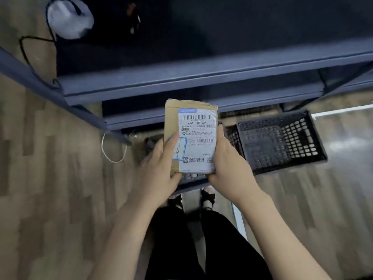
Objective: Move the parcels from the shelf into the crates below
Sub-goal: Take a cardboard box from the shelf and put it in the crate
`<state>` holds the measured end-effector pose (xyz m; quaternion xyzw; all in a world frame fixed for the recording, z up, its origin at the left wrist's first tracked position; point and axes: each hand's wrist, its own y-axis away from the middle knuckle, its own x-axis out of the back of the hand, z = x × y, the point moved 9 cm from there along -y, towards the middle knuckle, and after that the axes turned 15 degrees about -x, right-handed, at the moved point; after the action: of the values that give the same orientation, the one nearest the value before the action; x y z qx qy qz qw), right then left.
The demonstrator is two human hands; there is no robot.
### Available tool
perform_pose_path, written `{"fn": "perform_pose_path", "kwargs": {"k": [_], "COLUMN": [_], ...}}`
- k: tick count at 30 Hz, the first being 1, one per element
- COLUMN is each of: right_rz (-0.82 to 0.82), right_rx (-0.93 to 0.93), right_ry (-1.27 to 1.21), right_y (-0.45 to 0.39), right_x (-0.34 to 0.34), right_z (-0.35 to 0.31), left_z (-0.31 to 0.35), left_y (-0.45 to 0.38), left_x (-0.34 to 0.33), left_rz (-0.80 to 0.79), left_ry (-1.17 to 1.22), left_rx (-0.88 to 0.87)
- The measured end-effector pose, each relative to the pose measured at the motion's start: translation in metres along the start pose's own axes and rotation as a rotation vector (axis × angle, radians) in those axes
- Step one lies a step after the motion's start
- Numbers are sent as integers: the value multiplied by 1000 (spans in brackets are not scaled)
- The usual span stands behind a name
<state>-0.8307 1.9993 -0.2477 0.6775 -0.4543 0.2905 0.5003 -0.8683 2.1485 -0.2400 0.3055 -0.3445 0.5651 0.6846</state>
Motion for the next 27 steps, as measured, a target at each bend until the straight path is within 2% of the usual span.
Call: {"fn": "perform_pose_path", "kwargs": {"k": [2,5,10,14,19,24,27], "right_rz": [-48,-122,-221,-326,-428,-451,-457], "right_rx": [-77,-148,-164,-147,-71,-26,20], "right_ry": [43,53,18,107,169,178,186], "right_y": [-13,-34,-63,-84,-112,-134,-152], "right_x": [-39,-89,-198,-273,-343,-385,-399], "right_z": [13,29,61,99,127,134,139], "left_z": [-29,-66,-114,-144,-176,-211,-228], "left_y": [-3,-6,7,27,46,44,39], "left_x": [-36,-89,-193,-268,-330,-370,-387], "left_rz": [-108,-173,-312,-348,-297,-315,-361], "left_ry": [-44,78,159,143,172,190,205], "left_rx": [40,86,198,315,442,438,368]}}
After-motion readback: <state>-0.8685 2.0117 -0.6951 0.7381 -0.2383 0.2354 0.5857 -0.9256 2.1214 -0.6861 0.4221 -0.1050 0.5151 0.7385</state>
